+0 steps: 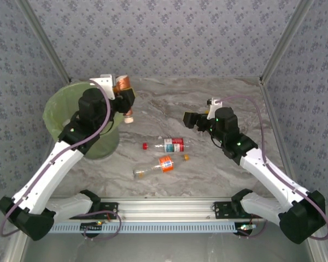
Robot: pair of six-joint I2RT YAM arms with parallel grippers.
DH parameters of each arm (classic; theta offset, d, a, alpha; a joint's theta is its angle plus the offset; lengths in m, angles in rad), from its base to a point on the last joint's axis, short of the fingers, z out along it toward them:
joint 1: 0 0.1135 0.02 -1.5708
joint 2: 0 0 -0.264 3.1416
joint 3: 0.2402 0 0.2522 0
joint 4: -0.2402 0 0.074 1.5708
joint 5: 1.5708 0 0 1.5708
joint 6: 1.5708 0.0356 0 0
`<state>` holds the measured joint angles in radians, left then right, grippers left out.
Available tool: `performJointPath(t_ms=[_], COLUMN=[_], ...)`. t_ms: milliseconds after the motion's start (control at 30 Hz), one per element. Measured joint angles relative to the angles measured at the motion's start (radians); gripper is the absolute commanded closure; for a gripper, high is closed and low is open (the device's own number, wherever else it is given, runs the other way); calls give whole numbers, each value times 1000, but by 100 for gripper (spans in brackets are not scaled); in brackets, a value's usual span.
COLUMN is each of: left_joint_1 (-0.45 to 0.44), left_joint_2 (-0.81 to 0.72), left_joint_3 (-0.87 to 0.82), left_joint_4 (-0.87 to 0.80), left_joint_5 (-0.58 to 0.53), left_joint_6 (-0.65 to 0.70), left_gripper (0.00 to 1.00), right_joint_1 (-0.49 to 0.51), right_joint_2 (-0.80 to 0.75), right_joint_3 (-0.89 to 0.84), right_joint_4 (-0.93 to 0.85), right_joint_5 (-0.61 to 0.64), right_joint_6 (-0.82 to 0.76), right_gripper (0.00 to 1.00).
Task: Put the plastic bottles in the bin
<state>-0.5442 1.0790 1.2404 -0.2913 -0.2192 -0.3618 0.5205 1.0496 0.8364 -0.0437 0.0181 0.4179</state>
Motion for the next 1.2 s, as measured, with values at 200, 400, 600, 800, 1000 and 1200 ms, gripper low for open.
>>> performJointPath(t_ms=[200,400,600,800,1000,1200], left_joint_1=[87,189,325,431,448,492], left_joint_2=[-33,-34,-24,7,13,13], left_joint_3=[45,80,68,-29,-114,-137], left_joint_4=[-93,-137,-119,-80,-55,-46], left_joint_5=[-97,-173,-208,-81,83,203], left_joint_6=[22,47,55,10,-24,-64], left_gripper=[50,50,50,43,34,8], right_joint_1=[18,26,32,36,37,39], right_joint_2=[18,21,21,21,27,47], right_joint_3=[14,21,21,22,35,52], right_joint_4=[0,-1,-1,-6,-17,-30], right_joint_5=[13,24,32,50,60,65], right_joint_6=[-18,-27,-27,-27,-27,-27], right_gripper=[1,1,1,1,1,1])
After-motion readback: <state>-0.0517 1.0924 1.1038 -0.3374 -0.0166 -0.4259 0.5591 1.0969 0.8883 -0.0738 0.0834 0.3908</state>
